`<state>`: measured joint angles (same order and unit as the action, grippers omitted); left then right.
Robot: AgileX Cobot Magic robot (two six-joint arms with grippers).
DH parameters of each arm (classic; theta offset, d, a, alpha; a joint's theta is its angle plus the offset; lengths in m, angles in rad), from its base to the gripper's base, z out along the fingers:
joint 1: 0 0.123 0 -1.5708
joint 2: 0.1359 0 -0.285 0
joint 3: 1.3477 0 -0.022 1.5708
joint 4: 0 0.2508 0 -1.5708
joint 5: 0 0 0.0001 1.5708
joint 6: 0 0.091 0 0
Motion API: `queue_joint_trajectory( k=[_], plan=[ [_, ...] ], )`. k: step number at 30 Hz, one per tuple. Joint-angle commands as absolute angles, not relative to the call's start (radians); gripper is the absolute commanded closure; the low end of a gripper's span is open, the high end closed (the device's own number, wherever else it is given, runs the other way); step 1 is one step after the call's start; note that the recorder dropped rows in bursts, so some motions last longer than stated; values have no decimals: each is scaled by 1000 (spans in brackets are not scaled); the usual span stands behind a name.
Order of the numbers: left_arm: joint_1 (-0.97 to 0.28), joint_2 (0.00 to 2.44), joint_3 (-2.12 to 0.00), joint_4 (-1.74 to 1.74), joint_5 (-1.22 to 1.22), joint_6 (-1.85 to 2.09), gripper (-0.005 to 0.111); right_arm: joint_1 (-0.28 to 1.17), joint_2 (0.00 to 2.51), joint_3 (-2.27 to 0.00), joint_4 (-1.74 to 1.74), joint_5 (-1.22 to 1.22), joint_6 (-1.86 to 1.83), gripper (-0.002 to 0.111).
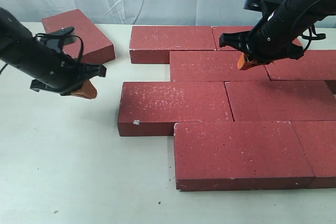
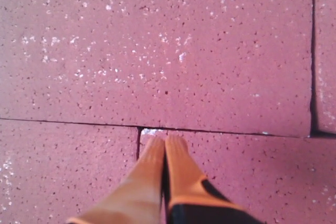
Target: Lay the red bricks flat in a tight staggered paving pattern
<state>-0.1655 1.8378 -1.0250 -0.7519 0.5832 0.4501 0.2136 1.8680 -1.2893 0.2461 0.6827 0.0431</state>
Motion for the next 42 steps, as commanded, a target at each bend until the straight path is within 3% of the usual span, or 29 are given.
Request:
queue_joint_trajectory(
  k=[1,8,18,34,42],
  plan=[
    [-87,1788,-1029,-744,584,453,107,209,1859,-1291,235,684,39,109],
    [-28,1769,-1082,-744,571,516,107,209,1859,-1291,235,686,39,109],
    [-21,1821,-1341,-618,565,561,107,209,1859,-1291,226,695,35,109],
    [-21,2203,-1731,-548,413,561,107,209,1859,-1291,210,695,31,109],
    [-21,2347,-1820,-545,359,561,107,209,1859,-1291,210,711,31,109]
  ],
)
